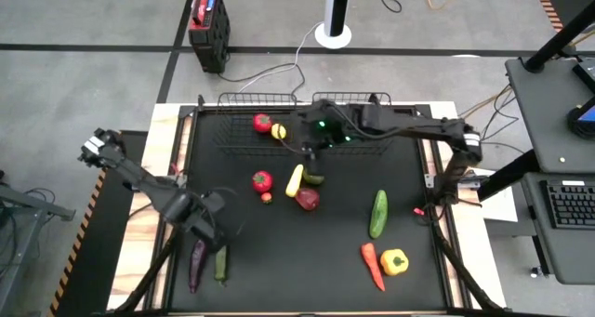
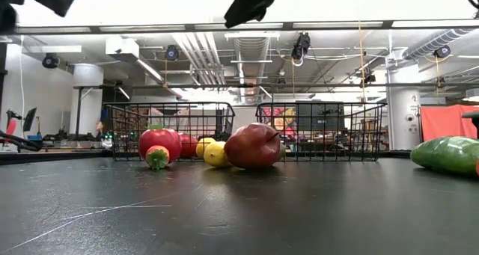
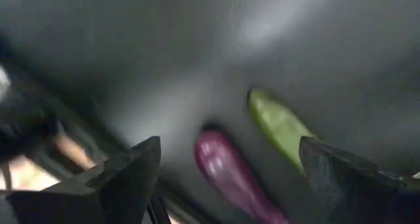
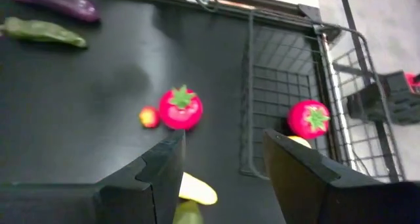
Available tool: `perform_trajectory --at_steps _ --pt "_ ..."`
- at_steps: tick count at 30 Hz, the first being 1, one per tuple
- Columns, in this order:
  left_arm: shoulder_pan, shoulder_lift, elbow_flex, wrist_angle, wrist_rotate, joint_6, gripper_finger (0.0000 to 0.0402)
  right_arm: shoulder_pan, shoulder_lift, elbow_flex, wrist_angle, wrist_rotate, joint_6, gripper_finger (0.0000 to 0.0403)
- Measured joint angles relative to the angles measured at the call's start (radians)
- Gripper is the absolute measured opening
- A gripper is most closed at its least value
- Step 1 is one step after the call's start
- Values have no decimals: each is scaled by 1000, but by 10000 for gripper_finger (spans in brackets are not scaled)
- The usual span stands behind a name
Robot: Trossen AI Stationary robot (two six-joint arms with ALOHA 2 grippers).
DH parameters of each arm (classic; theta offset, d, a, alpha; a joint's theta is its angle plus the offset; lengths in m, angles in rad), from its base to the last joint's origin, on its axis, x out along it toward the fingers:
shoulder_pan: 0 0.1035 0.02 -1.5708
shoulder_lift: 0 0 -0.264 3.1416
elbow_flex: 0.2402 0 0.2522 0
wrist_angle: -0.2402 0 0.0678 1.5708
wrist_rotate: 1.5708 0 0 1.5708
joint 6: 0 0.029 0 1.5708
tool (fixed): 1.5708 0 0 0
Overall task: Sort produce into baskets
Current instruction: Put the eggplant into the right wire basket
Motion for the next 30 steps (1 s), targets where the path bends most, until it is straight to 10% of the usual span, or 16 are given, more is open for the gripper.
perform_trajectory --at_steps 11,30 --pt "-162 112 0 1 84 -327 343 62 -109 -185 172 2 8 194" --pt "-197 200 -64 89 102 -305 343 106 -106 -185 169 2 60 194"
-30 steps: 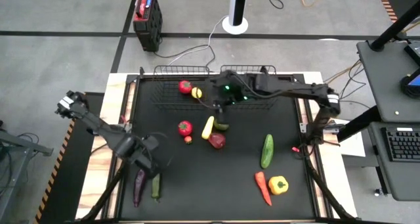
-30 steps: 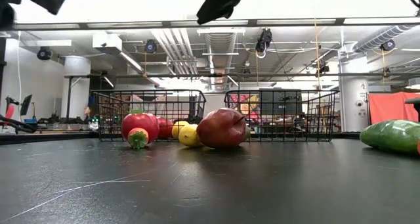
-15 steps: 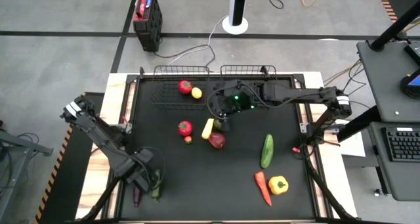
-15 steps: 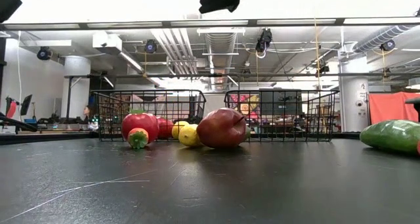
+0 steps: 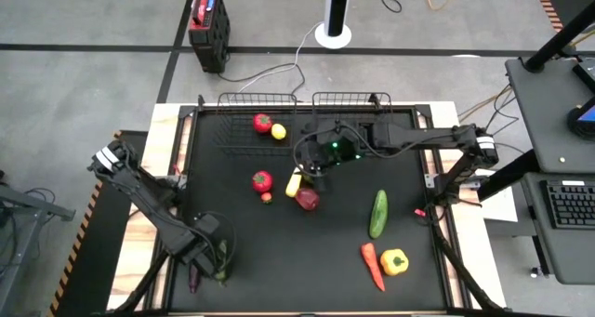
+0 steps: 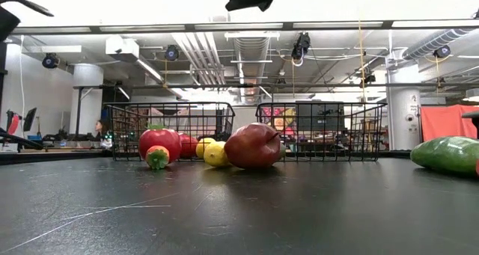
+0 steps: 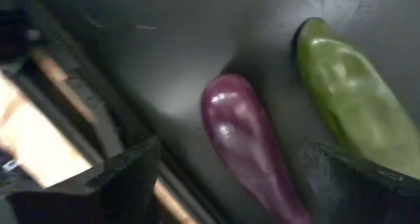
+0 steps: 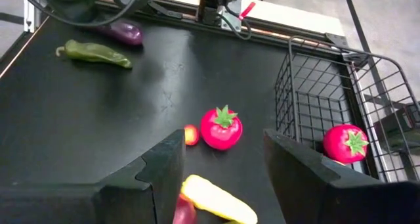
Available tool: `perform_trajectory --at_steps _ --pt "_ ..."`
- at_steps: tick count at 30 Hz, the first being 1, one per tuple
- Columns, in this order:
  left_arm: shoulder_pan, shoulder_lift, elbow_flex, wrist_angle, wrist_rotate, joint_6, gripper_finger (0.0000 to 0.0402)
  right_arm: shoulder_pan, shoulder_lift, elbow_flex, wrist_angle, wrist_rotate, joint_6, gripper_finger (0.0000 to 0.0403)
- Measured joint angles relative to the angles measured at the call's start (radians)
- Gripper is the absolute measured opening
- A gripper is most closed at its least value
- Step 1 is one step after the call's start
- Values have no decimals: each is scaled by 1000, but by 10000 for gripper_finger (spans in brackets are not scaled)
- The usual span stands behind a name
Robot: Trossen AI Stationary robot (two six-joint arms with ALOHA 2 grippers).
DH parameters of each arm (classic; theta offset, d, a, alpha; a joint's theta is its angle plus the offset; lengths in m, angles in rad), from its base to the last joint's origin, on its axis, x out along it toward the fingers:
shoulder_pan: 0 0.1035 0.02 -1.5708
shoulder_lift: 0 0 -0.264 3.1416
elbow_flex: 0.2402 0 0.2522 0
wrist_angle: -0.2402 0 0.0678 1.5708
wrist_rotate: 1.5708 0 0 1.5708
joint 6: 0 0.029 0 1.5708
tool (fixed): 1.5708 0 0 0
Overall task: Sort produce into baskets
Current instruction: Put the eggplant into the right wire basket
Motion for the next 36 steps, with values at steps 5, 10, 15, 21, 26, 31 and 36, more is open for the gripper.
perform_trajectory --at_steps 5,10,15,21,26,31,36 --pt "0 -1 -57 72 0 -1 343 2 0 0 0 0 -5 194" --pt "0 -2 -105 96 1 -3 335 2 0 0 -1 0 -16 194" --pt "0 -2 -156 168 2 -1 331 2 1 0 -2 0 -17 194" --pt "0 -2 -207 217 3 8 330 2 1 0 -8 1 2 194" --pt "0 -2 -233 267 13 28 314 2 1 0 -8 1 16 194" --pt "1 -2 -235 268 13 38 288 2 1 0 -8 1 26 194" --pt "1 -2 -231 268 13 54 241 2 1 0 -8 1 27 194"
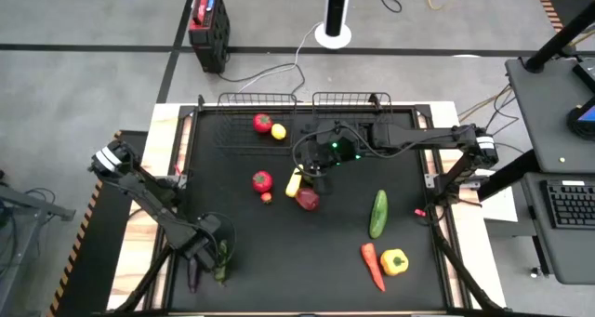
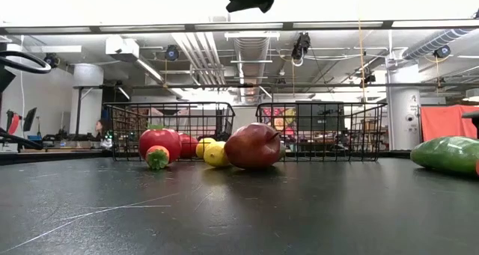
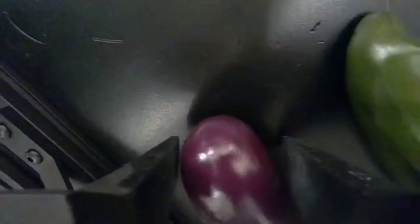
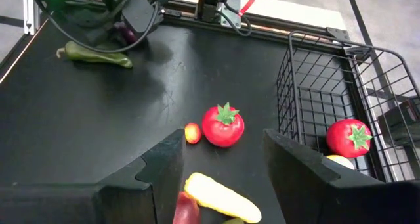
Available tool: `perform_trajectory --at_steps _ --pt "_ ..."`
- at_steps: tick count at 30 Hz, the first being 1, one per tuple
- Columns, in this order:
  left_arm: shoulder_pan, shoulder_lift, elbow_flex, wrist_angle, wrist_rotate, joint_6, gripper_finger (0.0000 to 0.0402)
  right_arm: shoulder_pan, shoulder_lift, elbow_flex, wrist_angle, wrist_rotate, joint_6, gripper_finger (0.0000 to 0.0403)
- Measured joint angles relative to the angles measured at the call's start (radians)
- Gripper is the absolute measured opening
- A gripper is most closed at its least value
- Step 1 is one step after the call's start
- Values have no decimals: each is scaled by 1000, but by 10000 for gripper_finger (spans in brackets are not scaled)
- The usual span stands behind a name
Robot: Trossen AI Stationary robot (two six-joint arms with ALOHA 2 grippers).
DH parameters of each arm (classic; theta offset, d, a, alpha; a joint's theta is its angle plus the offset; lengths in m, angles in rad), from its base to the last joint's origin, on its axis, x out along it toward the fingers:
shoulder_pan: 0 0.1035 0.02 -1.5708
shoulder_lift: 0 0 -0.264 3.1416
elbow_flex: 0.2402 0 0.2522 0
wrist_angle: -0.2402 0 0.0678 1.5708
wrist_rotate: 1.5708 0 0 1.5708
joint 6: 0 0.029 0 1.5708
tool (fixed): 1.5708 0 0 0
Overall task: Sort produce into baskets
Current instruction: Put the eggplant into the right wire basket
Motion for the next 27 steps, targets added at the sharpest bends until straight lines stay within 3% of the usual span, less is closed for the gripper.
perform_trajectory --at_steps 7,13,21,27 --pt "0 -1 0 4 9 10 175 0 0 0 0 0 0 194" --pt "0 -8 27 -10 -15 41 167 0 0 0 0 0 0 194" --pt "5 -16 221 -256 -254 149 167 2 0 0 1 0 0 194" --pt "10 -42 415 -339 -604 286 167 22 0 -19 46 2 -5 194"
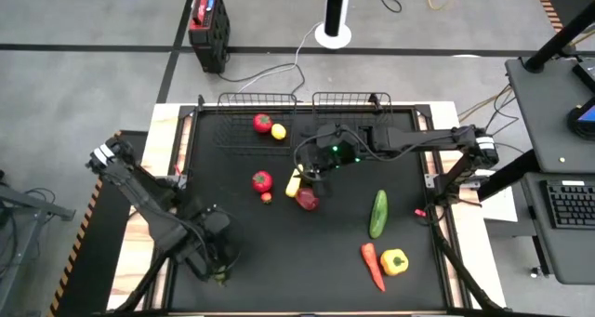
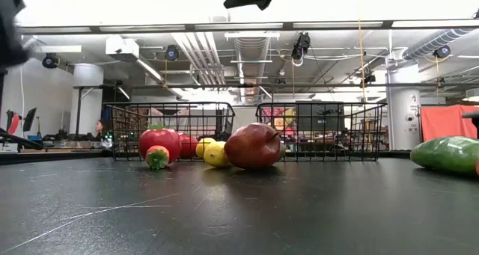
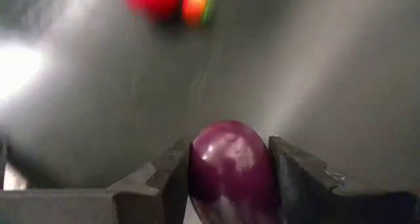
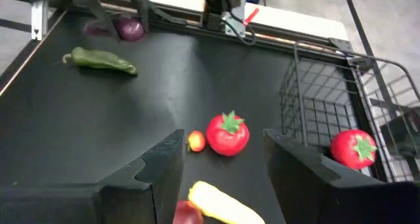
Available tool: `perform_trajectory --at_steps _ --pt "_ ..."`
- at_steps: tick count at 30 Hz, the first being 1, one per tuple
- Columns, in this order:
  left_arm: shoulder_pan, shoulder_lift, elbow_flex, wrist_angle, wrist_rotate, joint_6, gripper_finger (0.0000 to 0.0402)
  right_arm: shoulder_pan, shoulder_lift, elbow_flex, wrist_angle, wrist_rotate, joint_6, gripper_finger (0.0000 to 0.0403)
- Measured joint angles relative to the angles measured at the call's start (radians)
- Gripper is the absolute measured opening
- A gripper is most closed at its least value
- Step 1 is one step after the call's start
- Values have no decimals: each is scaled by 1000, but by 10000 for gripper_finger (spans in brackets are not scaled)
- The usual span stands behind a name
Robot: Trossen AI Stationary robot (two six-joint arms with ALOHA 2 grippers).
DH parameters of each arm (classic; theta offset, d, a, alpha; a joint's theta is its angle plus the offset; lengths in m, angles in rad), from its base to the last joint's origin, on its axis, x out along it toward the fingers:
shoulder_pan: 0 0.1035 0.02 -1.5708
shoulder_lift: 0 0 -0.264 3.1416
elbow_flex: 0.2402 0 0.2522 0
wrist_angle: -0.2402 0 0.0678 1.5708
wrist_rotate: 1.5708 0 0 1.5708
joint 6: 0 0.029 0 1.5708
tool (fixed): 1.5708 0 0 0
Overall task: Sort produce into baskets
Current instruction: Put the eggplant into the right wire basket
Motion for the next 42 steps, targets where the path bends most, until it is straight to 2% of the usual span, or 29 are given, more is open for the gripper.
perform_trajectory --at_steps 5,8,13,17,19,22,27,29,33,38,42 --pt "8 -37 132 1 -291 183 167 21 -10 -88 115 11 -1 194" --pt "8 -56 183 8 -426 291 167 39 -30 -170 217 51 4 194" --pt "11 -87 205 41 -505 498 167 83 -87 -340 434 93 6 194" --pt "18 -120 172 75 -605 611 167 123 -138 -462 598 179 5 194" --pt "23 -134 159 97 -621 670 167 139 -165 -516 682 191 12 194" --pt "30 -162 133 218 -616 845 168 151 -193 -584 774 193 56 194" --pt "58 -233 40 600 -548 1260 168 153 -211 -657 855 208 111 194" --pt "82 -268 -17 782 -475 1426 168 153 -208 -665 863 210 125 194" --pt "153 -334 -164 1143 -245 1698 167 160 -193 -665 880 208 140 194" --pt "257 -395 -345 1475 -122 1843 168 180 -184 -667 882 207 161 194" --pt "316 -399 -438 1647 -15 1883 168 188 -182 -666 883 198 208 194"
